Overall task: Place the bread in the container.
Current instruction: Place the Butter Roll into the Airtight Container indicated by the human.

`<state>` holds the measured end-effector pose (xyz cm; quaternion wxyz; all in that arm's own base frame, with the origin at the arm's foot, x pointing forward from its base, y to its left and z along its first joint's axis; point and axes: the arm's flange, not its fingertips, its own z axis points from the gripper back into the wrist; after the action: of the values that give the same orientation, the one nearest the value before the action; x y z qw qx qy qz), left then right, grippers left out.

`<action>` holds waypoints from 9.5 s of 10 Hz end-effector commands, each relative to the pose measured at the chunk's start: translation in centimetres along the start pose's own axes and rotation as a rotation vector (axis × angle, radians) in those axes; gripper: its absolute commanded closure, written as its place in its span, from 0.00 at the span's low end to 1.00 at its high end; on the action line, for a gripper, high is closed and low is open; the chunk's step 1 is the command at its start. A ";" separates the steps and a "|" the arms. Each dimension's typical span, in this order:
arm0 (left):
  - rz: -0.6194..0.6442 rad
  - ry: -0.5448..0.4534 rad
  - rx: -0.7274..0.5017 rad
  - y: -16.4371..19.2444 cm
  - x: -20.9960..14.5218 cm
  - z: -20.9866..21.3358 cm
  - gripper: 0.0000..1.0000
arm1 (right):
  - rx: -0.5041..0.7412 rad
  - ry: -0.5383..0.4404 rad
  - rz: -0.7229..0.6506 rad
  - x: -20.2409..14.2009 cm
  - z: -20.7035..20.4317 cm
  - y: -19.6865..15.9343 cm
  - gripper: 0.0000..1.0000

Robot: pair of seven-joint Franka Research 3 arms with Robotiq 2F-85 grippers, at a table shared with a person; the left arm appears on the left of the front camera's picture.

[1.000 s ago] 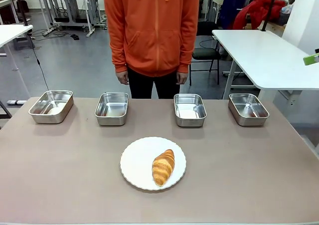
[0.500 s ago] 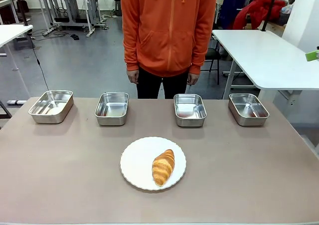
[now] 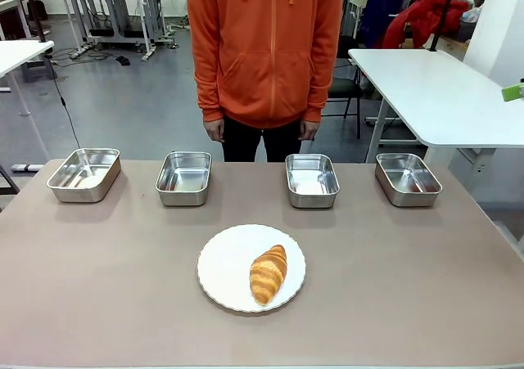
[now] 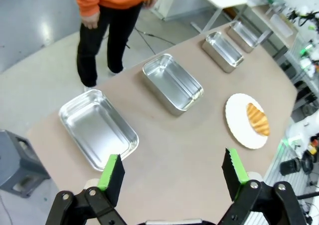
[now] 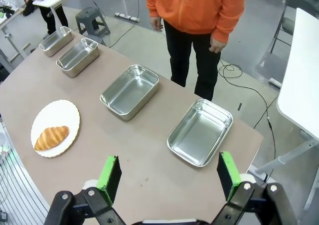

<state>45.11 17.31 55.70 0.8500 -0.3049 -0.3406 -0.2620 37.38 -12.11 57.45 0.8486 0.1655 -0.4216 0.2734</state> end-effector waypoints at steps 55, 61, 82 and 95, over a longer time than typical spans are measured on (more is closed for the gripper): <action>-0.013 -0.011 -0.014 -0.1 -0.1 0.1 0.00 | 0.005 -0.010 0.008 0.0 0.1 0.2 0.00; -0.013 -0.011 -0.014 -0.1 -0.1 0.1 0.00 | 0.005 -0.010 0.008 0.0 0.1 0.2 0.00; -0.013 -0.011 -0.014 -0.1 -0.1 0.1 0.00 | 0.005 -0.010 0.008 0.0 0.1 0.2 0.00; -0.013 -0.011 -0.014 -0.1 -0.1 0.1 0.00 | -0.207 0.339 -0.301 11.3 -14.4 20.7 0.00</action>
<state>45.09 17.30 55.73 0.8489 -0.3062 -0.3409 -0.2633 38.53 13.59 58.12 0.9344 0.0893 -0.3087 0.1536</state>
